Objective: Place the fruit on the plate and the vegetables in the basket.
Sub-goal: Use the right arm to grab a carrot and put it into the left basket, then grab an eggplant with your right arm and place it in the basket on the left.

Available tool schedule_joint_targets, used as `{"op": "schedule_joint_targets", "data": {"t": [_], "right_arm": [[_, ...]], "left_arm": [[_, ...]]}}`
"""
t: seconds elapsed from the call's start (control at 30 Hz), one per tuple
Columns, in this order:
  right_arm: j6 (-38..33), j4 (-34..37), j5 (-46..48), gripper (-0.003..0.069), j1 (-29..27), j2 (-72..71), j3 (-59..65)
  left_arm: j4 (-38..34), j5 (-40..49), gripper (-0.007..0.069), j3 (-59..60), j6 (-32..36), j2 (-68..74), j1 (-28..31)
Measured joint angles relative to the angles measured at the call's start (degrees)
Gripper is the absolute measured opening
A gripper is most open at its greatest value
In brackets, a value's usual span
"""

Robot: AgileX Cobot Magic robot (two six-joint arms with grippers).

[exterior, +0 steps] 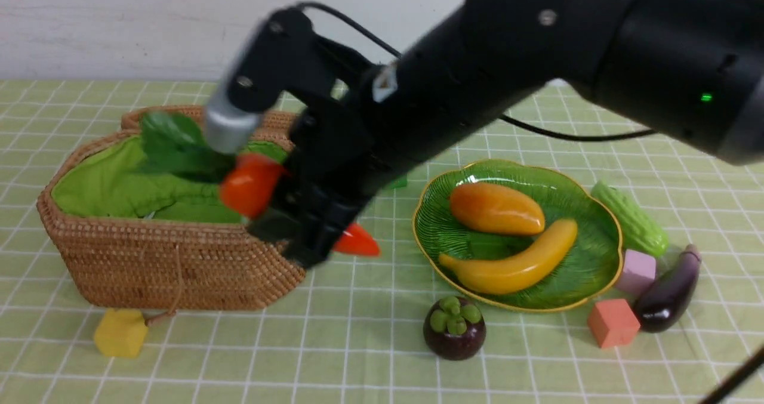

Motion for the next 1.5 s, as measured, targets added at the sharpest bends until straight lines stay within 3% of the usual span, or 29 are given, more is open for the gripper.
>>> {"op": "schedule_joint_targets", "data": {"t": [0.3, 0.67, 0.83, 0.9, 1.0, 1.1, 1.23, 1.27, 1.3, 1.33, 1.37, 1.43, 1.5], "right_arm": [[0.00, -0.30, -28.10, 0.0358, 0.18, 17.18, -14.36], [0.00, -2.40, -33.07, 0.0370, 0.80, 25.20, -16.51], [0.00, -4.22, -30.83, 0.0624, 0.86, 24.69, -16.57], [0.05, -5.40, -27.93, 0.0664, 0.86, 24.02, -16.57], [0.26, -6.26, -22.79, 0.0668, 0.86, 22.10, -16.57], [2.66, -7.60, -11.83, 0.0614, 0.86, 16.77, -16.57], [10.14, -11.15, 1.87, 0.0474, 0.91, 9.53, -16.57], [15.70, -14.85, 8.45, 0.0383, 0.78, 5.49, -16.77], [15.70, -15.30, 9.23, 0.0370, 0.72, 5.08, -16.78], [21.01, -18.85, 15.72, 0.0268, 0.18, 2.20, -17.15], [21.59, -19.81, 17.37, 0.0255, 0.01, 1.61, -17.14], [28.43, -25.68, 24.20, 0.0084, -1.87, -1.10, -17.11], [33.04, -27.91, 25.05, 0.0013, -3.70, -2.31, -15.85]], "left_arm": [[4.76, -2.02, -0.0013, 0.00, -3.52, 0.00, 0.00], [4.60, -3.08, -0.0013, 0.00, -2.82, 0.00, 0.00], [3.31, -3.31, -0.0013, 0.00, -1.98, 0.00, 0.00], [2.95, -3.35, -0.0013, 0.00, -1.76, 0.00, 0.00], [2.49, -3.41, -0.0013, 0.00, -1.71, 0.00, 0.00], [1.47, -4.61, -0.0013, 0.00, -1.23, 0.00, 0.00], [-1.78, -5.82, -0.0013, 0.00, 1.19, 0.00, 0.00], [-5.20, -6.75, -0.0013, 0.00, 4.31, 0.00, 0.00], [-5.63, -6.75, -0.0013, 0.00, 4.73, 0.00, 0.00], [-9.86, -8.00, -0.0013, 0.00, 9.01, 0.00, 0.00], [-10.35, -8.00, -0.0013, 0.00, 9.50, 0.00, 0.00], [-16.67, -9.38, -0.0013, 0.00, 16.33, 0.00, 0.00], [-19.69, -10.00, -0.0013, 0.00, 19.83, 0.00, 0.00]]}}
